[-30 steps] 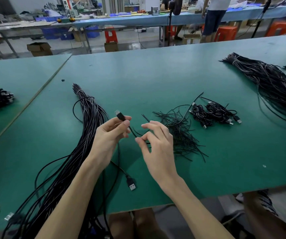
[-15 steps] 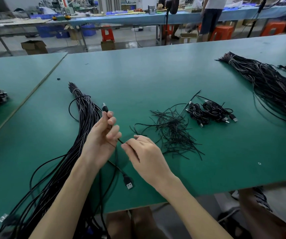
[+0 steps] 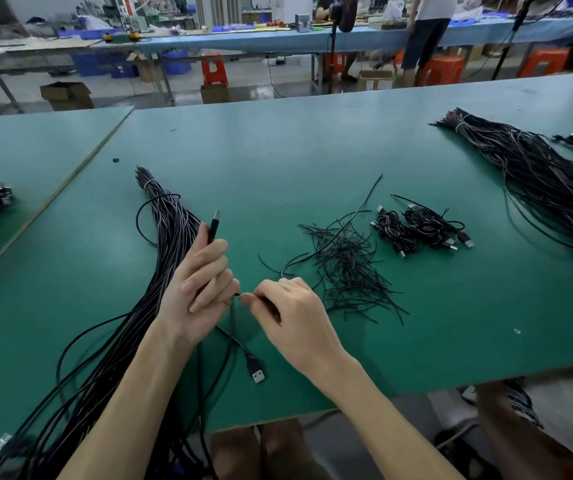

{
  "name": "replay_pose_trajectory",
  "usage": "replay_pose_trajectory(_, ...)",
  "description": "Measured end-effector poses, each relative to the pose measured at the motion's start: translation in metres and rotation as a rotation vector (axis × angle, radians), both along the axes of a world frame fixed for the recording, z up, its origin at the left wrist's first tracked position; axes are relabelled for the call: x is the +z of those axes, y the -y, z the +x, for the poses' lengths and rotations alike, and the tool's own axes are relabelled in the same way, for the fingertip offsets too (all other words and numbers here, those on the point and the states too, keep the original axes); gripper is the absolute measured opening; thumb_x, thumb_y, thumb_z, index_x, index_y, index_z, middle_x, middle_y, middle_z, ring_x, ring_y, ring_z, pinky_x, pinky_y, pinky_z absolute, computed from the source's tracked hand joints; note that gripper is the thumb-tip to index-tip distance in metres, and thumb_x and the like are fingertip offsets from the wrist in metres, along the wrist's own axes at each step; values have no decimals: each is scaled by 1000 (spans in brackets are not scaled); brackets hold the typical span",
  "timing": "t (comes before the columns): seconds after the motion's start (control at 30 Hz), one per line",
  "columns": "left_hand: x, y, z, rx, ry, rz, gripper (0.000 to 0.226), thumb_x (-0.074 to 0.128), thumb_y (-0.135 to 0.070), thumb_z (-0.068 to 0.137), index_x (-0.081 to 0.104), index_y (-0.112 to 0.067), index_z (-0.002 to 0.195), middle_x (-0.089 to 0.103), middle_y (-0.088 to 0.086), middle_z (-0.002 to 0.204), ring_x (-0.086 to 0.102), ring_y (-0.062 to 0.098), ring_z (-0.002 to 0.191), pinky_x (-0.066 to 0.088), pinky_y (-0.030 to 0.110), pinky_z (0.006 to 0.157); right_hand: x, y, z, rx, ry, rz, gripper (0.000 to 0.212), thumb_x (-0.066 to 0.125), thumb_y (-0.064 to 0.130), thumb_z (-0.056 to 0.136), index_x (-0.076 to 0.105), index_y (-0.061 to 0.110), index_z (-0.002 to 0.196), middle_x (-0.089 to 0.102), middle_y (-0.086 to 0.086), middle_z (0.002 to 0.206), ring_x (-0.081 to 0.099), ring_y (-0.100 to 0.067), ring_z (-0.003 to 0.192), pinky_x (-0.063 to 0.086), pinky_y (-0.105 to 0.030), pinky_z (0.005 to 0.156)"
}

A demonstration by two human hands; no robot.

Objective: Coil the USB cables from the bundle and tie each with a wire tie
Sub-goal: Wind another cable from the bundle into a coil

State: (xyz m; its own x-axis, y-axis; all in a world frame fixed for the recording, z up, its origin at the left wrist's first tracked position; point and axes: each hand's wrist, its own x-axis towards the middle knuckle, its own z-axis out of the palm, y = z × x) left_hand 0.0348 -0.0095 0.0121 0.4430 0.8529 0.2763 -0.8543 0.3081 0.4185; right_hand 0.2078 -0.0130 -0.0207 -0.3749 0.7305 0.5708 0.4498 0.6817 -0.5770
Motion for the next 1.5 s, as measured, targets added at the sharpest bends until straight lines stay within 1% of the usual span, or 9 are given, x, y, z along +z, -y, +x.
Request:
replay_pose_trajectory(0.23,-1,-2,-7,274,-92,-111,50,32,-35,114,47,-22,69,45,-6,43,23,14,31,29,28,39,1,0,1,64,54,-119,38,55,39,105,58,12,79,45,10,62,43,-16,57,43,-30,81)
replay_pose_trajectory(0.37,-2,-3,-8,374,60,-213,44,36,-34,113,45,-20,72,39,-6,48,18,13,34,24,29,39,3,1,4,30,25,-134,33,55,35,106,60,13,81,48,15,67,45,-12,67,36,-13,75)
replay_pose_trajectory(0.47,-1,-4,-7,433,-7,-251,42,41,-40,111,44,-20,74,30,-7,56,15,12,40,23,29,37,5,0,4,9,34,-110,30,58,29,105,62,12,82,52,13,72,44,-8,74,36,-14,76)
replay_pose_trajectory(0.67,1,-6,-2,430,-65,-264,42,41,-43,109,48,-20,75,27,-8,59,12,11,45,19,29,38,2,-4,6,11,31,-195,31,57,31,106,64,12,82,61,6,76,50,-14,79,44,-27,77)
replay_pose_trajectory(1.0,5,2,-7,318,-226,-118,58,34,-44,112,42,-24,58,30,-8,38,17,13,31,20,28,37,-2,-7,5,-91,13,-258,41,58,47,101,56,19,72,50,15,65,46,-10,74,34,-20,67)
replay_pose_trajectory(1.1,6,3,-2,240,-491,-30,60,42,-49,108,38,-23,54,29,-9,35,16,11,30,7,25,38,-1,-10,9,-94,-137,-362,39,66,42,98,63,15,71,52,15,57,43,-7,58,33,-18,56)
replay_pose_trajectory(1.27,-5,5,27,433,-1274,265,71,44,-58,103,45,-6,55,43,2,39,27,17,30,21,23,39,1,-11,13,-91,-265,-438,45,61,35,104,57,20,61,49,16,47,34,-8,43,25,-15,44)
replay_pose_trajectory(1.4,-10,4,32,552,-1340,359,65,41,-54,106,59,-14,57,59,12,47,49,28,35,39,26,43,0,-12,11,-85,-313,-417,45,56,32,106,51,26,62,51,16,51,37,-6,45,29,-14,44)
replay_pose_trajectory(1.5,-15,2,33,732,-1433,420,59,45,-54,103,68,-16,64,71,3,62,68,22,56,54,33,60,-1,-14,11,-82,-360,-407,34,54,31,107,64,23,76,66,18,67,59,-1,57,41,-10,54)
